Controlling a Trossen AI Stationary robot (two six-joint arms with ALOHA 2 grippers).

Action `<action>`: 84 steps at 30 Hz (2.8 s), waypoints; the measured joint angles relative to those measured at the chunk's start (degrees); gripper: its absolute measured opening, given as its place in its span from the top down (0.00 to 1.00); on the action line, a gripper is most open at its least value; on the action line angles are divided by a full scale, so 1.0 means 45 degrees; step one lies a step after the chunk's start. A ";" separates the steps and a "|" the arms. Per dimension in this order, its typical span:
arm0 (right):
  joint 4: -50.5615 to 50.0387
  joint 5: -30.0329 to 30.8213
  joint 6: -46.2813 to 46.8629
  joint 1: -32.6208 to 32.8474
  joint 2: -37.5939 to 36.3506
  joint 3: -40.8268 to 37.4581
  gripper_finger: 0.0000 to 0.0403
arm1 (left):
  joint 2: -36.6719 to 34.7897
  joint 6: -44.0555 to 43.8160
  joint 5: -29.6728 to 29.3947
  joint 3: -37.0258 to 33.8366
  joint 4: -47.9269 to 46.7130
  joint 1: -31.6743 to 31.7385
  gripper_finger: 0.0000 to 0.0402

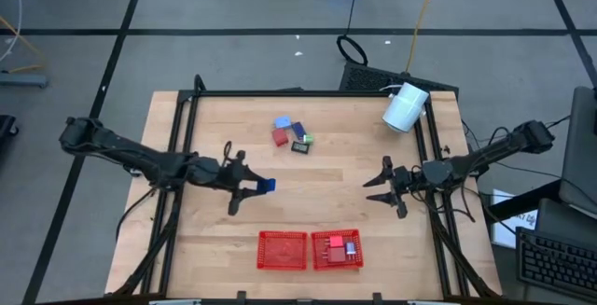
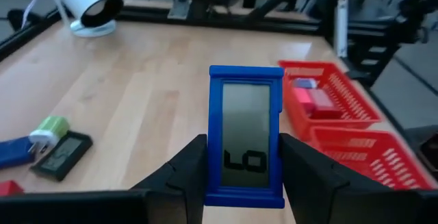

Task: Pick & Place Office items
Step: Put the bottom blue digital timer into the left red bin

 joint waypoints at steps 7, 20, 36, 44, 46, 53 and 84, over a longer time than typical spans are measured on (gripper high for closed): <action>-0.1578 0.0000 0.0004 0.0000 -0.1598 0.0000 0.59 | -0.0703 -0.0180 -0.0029 -0.0219 0.0001 -0.0765 0.62; -0.3548 0.0025 -0.0105 0.0000 -0.3601 0.0000 0.59 | 0.0340 -0.2820 -0.1521 -0.0029 -0.0058 -0.2481 0.62; -0.3539 0.0087 -0.0330 0.0000 -0.4208 0.0000 0.59 | 0.3643 -0.3351 -0.2651 0.4425 -0.3810 -0.4170 0.62; -0.3443 0.0087 -0.0316 0.0000 -0.4208 0.0000 0.59 | 0.5538 -0.3676 -0.2647 0.6316 -0.5207 -0.4729 0.62; -0.3421 0.0087 -0.0311 0.0000 -0.4208 0.0000 0.59 | 0.5842 -0.3671 -0.2646 0.6617 -0.5311 -0.4836 0.62; -0.3426 0.0093 -0.0287 0.0000 -0.4208 0.0000 0.59 | 0.6627 -0.3767 -0.2643 0.7152 -0.5598 -0.5062 0.62; -0.3241 0.0097 -0.0330 0.0000 -0.4203 0.0010 0.59 | 0.8949 -0.5183 -0.1865 0.7144 -0.6018 -0.5025 0.60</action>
